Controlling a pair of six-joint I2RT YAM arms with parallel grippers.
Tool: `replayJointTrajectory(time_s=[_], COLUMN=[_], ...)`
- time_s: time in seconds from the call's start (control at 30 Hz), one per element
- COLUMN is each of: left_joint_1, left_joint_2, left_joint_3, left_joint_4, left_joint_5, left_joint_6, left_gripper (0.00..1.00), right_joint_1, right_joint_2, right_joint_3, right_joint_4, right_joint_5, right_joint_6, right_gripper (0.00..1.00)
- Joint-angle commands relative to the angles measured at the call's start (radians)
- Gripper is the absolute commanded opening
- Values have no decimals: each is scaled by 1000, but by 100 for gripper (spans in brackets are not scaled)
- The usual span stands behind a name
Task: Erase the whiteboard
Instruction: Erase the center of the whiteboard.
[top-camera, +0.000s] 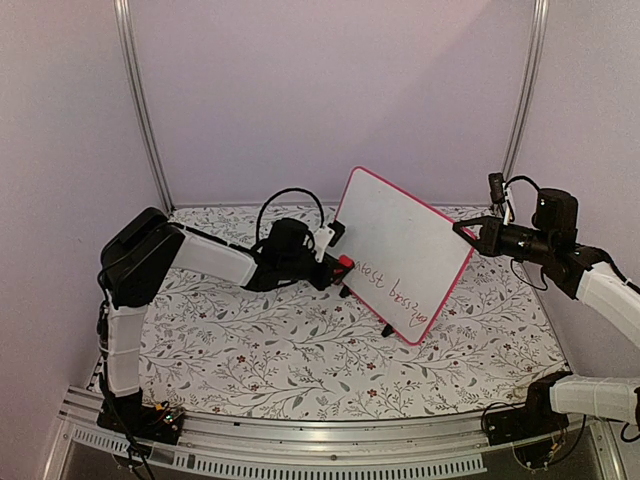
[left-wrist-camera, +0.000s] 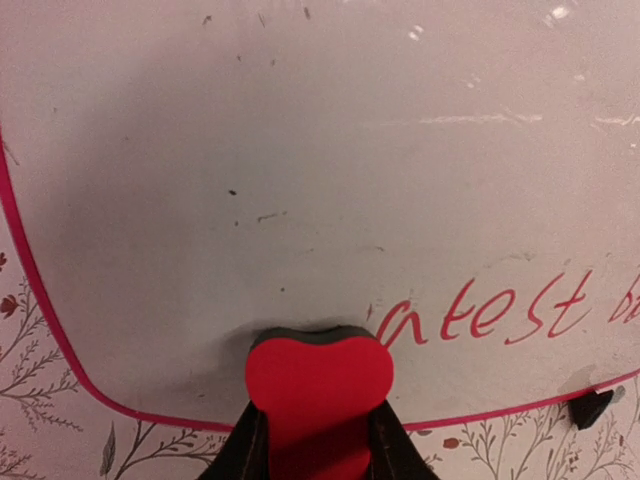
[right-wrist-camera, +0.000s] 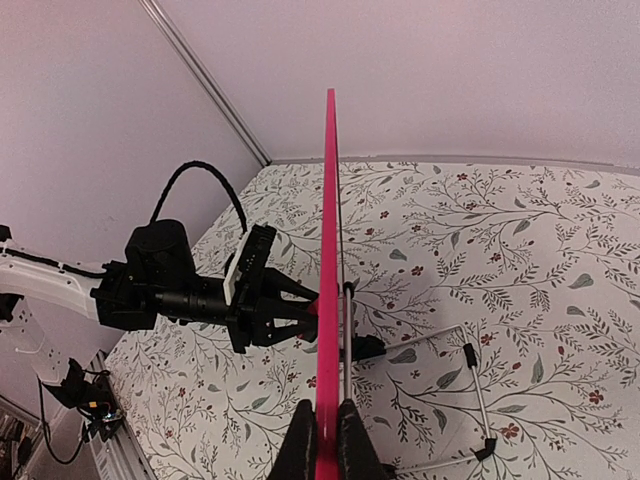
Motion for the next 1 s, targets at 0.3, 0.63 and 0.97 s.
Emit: replayJointTrajectory(time_s=[0.3,0.63,0.97], left_joint_1=[5,-24,-26], left_joint_2=[16,-18,-31], left_joint_3=[-54,62,110], left_joint_4=[8,-21,-43], left_joint_5=[-11,33,41], left_joint_6=[-19,10,17], left_gripper=[0,0,0], right_joint_1=[25,27,26], right_joint_2=[12,7,10], right_joint_3=[-33,-35,-33], right_joint_4=[-89,-89,-88], right_joint_5=[-111,-108,-111], right_joint_6=[-41,-37,-40], right_gripper=[0,0,0])
